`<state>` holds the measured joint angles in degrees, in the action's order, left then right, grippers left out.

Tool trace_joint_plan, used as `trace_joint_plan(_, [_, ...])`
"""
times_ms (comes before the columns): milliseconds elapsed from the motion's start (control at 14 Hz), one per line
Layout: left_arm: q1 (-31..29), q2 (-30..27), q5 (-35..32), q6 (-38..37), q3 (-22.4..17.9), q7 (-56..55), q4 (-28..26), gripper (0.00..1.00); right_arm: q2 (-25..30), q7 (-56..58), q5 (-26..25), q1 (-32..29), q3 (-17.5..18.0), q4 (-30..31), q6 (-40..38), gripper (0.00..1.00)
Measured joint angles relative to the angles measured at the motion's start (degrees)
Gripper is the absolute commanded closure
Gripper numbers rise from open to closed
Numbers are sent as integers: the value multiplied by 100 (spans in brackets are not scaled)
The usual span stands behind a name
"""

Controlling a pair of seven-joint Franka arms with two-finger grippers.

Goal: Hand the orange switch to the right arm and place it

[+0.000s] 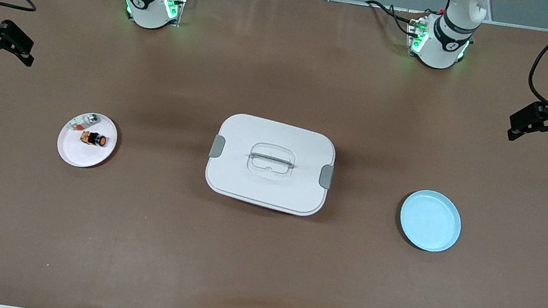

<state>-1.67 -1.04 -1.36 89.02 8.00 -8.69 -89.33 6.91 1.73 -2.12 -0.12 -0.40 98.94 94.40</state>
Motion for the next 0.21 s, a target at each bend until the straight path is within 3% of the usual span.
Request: trace_joint_plan(214, [0,0,1,-53,0,0,4,0,-1,0,0,0,0,0,-1,0])
